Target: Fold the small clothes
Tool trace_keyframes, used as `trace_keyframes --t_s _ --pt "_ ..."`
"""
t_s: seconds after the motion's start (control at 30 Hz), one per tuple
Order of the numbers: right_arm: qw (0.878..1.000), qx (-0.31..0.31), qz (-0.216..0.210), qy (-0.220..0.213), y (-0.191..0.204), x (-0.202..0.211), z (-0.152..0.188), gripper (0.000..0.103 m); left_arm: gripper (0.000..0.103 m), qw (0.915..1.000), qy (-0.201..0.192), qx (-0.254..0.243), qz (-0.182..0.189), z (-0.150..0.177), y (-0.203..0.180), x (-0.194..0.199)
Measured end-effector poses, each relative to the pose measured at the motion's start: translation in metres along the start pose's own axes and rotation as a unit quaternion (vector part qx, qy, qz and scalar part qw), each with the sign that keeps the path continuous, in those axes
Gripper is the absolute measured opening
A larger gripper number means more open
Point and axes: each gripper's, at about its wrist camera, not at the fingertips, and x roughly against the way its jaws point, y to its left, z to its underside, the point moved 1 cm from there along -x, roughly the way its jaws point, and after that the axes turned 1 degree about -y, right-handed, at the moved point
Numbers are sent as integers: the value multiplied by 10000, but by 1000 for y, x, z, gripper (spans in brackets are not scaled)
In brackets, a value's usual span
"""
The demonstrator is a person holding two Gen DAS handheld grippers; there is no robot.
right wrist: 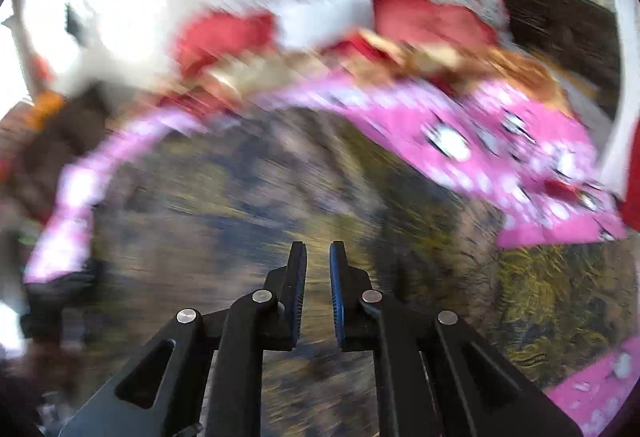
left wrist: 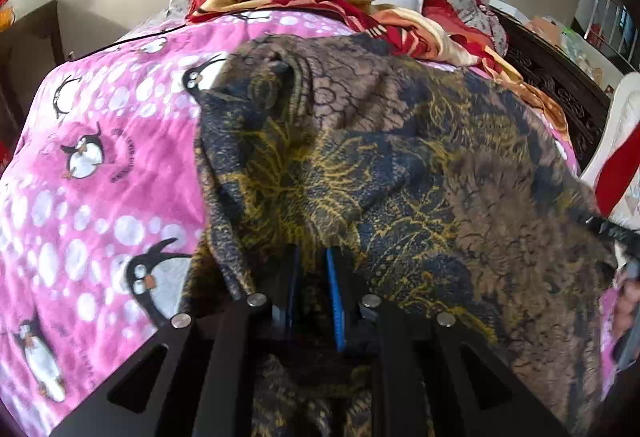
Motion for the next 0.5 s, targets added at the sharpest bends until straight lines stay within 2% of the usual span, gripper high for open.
trace_keyframes --t_s 0.03,0.1,0.13,0.17,0.2,0.23,0.3,0.37,0.43,0.5 --pt "9999 -110 -55 -1 -3 -1 0 13 17 10000 -59 36 -23 0 1 8" --pt "9992 -186 -283 -188 -3 19 -5 13 30 9994 -355 10 -22 1 -2 31" --pt "9984 -182 -428 -324 -5 32 -7 13 43 9987 -505 -39 -27 3 -5 43" --pt "9965 -181 -532 -612 -14 56 -8 15 50 9981 -605 -95 -27 6 -8 51" --pt "9952 -199 -541 -797 -22 70 -8 21 59 9975 -692 -173 2 11 -11 60" --pt "9927 -246 -489 -1074 -43 91 -5 32 61 9973 -695 -228 55 17 -14 63" --pt "9920 -343 -241 -1194 -86 110 2 51 61 9977 -578 -343 115 30 -19 63" --pt "9919 -788 149 -983 -151 117 18 52 61 9982 -423 -381 173 50 -21 59" --pt "9842 -1584 179 -772 -208 120 41 52 61 9988 -273 -329 223 66 -23 53" --pt "9626 -2612 -131 -707 -262 121 75 52 62 9990 -106 -356 244 85 -28 44"
